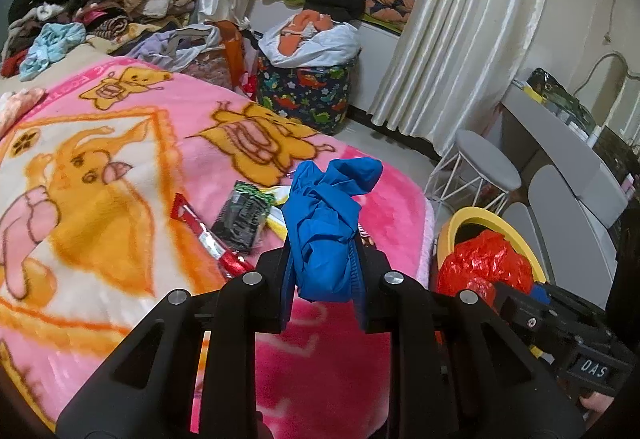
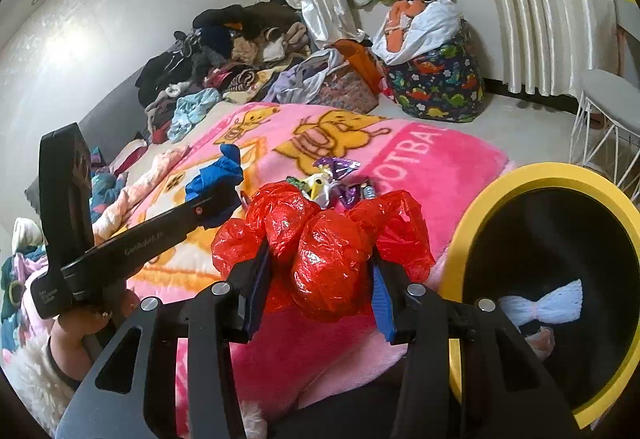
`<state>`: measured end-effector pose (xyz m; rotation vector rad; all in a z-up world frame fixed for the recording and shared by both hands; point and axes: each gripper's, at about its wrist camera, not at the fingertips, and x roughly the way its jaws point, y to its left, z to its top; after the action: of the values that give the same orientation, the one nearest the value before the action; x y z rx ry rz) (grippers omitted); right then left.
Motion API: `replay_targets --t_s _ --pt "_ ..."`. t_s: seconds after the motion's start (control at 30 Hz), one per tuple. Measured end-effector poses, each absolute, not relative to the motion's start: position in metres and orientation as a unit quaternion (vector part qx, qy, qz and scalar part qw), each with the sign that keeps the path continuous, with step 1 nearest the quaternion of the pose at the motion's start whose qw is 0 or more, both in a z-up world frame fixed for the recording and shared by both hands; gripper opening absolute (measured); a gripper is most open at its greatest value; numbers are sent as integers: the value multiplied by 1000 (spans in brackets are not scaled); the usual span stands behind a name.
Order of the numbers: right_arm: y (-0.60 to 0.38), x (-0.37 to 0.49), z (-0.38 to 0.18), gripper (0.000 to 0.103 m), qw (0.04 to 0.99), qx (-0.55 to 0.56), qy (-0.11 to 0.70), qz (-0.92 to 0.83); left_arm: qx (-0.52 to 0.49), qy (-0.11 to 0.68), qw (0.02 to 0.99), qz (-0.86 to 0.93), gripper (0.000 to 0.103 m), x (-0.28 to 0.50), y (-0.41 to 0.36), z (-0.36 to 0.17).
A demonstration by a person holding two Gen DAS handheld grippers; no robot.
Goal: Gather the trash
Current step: 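Lift the blue glove and red bag and carry both over the yellow bin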
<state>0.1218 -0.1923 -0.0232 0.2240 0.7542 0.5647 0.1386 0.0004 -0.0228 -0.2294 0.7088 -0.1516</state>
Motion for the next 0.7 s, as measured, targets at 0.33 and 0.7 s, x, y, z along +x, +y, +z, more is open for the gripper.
replay_targets --t_s 0.33,0.7 --pt "-215 123 -22 42 892 126 356 249 -95 349 927 -95 17 142 -22 -22" --pt "-246 124 -22 42 900 145 348 221 -76 352 925 -123 17 143 -52 -21"
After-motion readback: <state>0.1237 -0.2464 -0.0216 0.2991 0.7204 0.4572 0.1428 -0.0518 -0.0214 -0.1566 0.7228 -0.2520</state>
